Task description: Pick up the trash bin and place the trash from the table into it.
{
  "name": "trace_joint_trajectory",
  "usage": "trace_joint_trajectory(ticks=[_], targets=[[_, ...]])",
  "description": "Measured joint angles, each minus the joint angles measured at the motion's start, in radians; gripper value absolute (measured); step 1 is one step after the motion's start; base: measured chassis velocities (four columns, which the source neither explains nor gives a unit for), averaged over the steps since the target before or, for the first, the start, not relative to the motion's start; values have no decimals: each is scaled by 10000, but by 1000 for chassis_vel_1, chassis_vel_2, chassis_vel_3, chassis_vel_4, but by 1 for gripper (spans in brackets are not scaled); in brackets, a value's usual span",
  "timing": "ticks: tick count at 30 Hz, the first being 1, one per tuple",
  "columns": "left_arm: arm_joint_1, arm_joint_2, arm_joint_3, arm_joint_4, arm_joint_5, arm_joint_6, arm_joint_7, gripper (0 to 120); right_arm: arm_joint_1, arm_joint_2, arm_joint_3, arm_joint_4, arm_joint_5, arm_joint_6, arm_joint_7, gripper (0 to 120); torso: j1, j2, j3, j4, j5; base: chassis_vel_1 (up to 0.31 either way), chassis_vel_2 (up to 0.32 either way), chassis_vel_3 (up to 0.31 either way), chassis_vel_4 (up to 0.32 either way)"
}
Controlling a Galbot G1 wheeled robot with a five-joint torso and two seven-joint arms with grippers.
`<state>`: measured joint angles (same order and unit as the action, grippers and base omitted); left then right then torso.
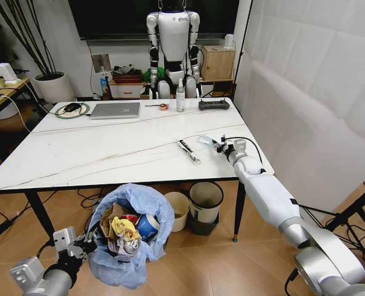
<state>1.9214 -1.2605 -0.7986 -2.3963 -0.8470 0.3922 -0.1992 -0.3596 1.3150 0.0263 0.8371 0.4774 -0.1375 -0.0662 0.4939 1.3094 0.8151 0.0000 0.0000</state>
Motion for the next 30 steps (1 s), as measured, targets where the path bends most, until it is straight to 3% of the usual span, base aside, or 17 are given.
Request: trace_joint_trajectory(ticks=[1,8,16,22,25,27,30], targets=[[0,0,0,0,0,0,0,0,0,0,0,0,0,0,0,32,0,0,0,0,0,0,0,0,0],[-31,1,26,25,25,0,0,0,-52,-35,17,61,13,-6,-26,1,0,0,0,0,0,0,0,0,0],[-93,81,71,138,23,0,0,0,-588,-342,117,880,235,-183,-33,0,0,0,0,-1,1,0,0,0,0],[-166,331,173,210,-68,0,-8,0,-1300,-1141,269,2917,1126,-558,53,0,0,-1,0,0,1,0,0,0,0],[-178,499,231,245,-127,0,-8,0,-1743,-2094,202,4451,1658,-554,25,0,-1,-1,0,1,0,0,0,0,0],[-194,599,253,246,-155,0,-8,0,-2033,-2852,189,5598,2802,-794,50,0,-1,-1,-1,-3,1,0,0,0,0],[-198,681,286,247,-159,-1,-8,0,-2292,-3394,188,6636,3718,-1034,188,0,-2,-1,-1,-6,1,0,0,0,0]])
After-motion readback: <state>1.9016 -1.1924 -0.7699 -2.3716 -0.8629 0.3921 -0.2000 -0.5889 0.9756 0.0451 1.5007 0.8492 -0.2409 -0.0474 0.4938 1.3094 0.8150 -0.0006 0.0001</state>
